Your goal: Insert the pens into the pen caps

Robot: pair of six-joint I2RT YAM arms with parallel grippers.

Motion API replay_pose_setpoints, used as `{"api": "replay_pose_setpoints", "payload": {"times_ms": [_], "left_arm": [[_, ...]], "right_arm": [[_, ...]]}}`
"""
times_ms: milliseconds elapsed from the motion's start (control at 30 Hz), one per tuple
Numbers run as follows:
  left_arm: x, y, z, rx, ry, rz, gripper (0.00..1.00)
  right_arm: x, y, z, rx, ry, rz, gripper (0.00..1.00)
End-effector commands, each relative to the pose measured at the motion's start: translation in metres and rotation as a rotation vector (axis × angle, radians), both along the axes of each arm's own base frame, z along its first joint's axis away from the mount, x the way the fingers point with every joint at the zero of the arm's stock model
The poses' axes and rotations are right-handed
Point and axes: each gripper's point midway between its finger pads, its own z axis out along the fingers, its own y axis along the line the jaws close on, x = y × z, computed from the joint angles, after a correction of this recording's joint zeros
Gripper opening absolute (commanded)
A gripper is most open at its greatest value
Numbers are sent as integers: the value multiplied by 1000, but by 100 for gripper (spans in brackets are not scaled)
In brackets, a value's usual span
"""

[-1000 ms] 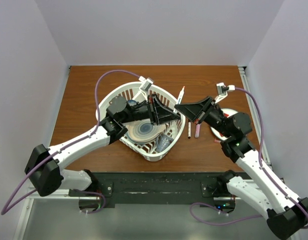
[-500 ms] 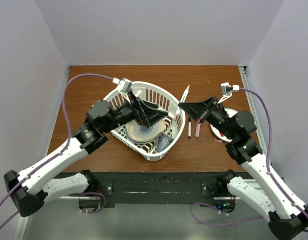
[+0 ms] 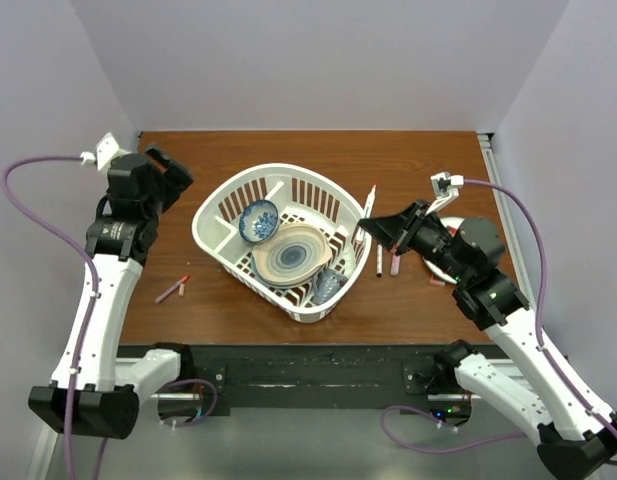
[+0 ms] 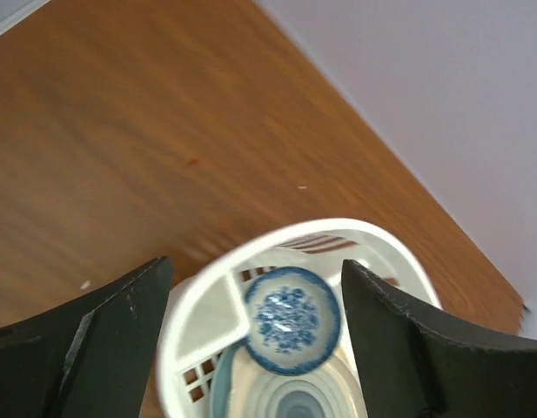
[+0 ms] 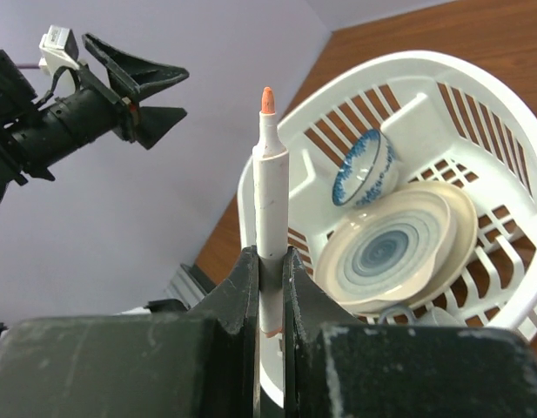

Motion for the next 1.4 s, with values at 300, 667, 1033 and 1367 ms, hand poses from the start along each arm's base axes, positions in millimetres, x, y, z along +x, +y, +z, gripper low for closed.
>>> {"api": "replay_pose_setpoints", "payload": {"times_ms": [300,667,1033,1367], "left_arm": [[-97,79,-189,-97,518,460,69],[-117,46,-274,-210,703,344,58],[-109,65,-278,-70,704,326,55],[-108,71,-289,-11,731,303,52]], "right_arm": [[-6,-10,-9,-71,18,-29,0],[-13,-14,7,-57,-2,-27,0],[-15,-20,11,-50,-8,-56,0],[-13,-23,7,-53,-1,-74,0]]}}
